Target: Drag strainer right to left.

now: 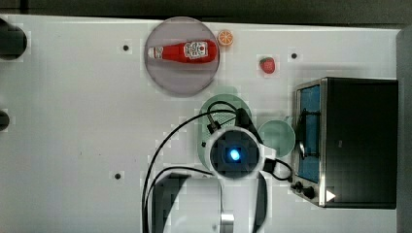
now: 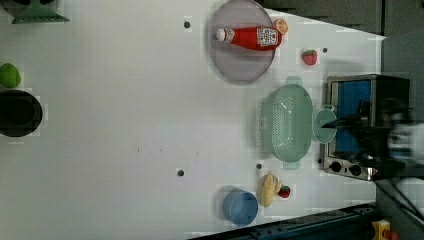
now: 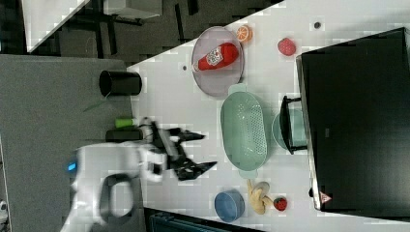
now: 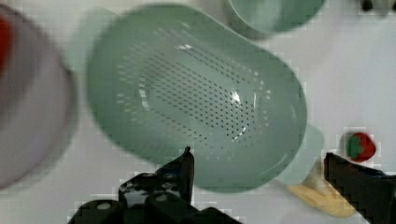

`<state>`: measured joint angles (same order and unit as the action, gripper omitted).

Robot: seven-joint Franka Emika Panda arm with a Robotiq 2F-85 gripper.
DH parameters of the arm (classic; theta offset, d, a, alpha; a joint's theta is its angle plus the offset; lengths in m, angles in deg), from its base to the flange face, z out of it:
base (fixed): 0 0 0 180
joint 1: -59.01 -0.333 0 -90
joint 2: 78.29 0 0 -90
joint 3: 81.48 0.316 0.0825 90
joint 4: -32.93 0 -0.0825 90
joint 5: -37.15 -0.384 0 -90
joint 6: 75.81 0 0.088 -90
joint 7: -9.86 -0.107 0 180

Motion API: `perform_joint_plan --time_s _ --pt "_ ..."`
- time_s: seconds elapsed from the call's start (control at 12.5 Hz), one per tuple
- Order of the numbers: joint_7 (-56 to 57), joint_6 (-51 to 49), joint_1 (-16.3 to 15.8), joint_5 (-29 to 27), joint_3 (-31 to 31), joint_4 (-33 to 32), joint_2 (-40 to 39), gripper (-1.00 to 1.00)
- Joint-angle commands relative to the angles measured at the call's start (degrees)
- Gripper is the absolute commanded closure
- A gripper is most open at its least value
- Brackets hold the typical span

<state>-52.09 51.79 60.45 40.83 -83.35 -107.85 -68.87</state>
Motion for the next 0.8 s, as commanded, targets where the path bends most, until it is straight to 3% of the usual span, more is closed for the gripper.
perform_joint_plan --time_s 0.08,0.56,0.8 --pt "-15.04 6.38 -0.17 -0.98 0.64 -1.91 -3.55 -1.0" --pt "-23.1 26.23 -0.45 -0.98 1.53 -1.45 -21.05 -1.0" --pt "-23.62 29.7 -1.69 -0.99 1.59 -1.42 -25.57 -1.0"
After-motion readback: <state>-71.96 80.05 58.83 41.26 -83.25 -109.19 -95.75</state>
